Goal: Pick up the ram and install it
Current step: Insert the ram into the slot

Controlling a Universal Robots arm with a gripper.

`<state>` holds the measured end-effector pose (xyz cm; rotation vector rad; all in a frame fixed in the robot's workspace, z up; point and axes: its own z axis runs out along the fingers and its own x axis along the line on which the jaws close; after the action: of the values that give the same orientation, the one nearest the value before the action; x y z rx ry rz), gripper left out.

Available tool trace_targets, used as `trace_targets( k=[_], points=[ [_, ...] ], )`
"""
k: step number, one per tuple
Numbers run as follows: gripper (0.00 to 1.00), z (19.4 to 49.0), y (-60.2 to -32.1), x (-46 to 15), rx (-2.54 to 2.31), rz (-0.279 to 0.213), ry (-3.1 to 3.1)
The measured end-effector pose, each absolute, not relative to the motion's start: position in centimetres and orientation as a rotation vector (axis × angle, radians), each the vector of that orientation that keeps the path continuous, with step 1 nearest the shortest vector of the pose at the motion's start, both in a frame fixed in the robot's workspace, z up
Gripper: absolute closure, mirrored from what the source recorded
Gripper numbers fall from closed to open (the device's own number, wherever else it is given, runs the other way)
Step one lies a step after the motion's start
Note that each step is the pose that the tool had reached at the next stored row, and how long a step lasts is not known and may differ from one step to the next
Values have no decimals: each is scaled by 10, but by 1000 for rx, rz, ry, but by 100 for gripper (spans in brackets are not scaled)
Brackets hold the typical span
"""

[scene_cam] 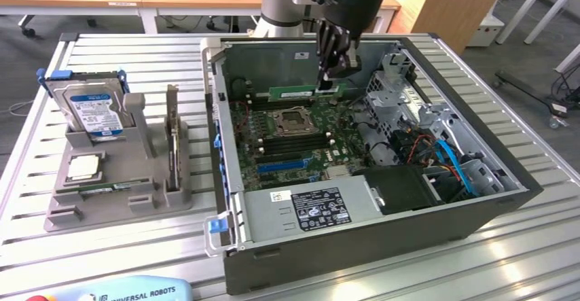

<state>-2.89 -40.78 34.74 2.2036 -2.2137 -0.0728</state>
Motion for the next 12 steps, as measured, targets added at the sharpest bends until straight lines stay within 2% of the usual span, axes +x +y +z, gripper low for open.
trace_targets(
  k=[12],
  points=[
    [88, 334, -408, -29, 2202, -73, -2215]
  ],
)
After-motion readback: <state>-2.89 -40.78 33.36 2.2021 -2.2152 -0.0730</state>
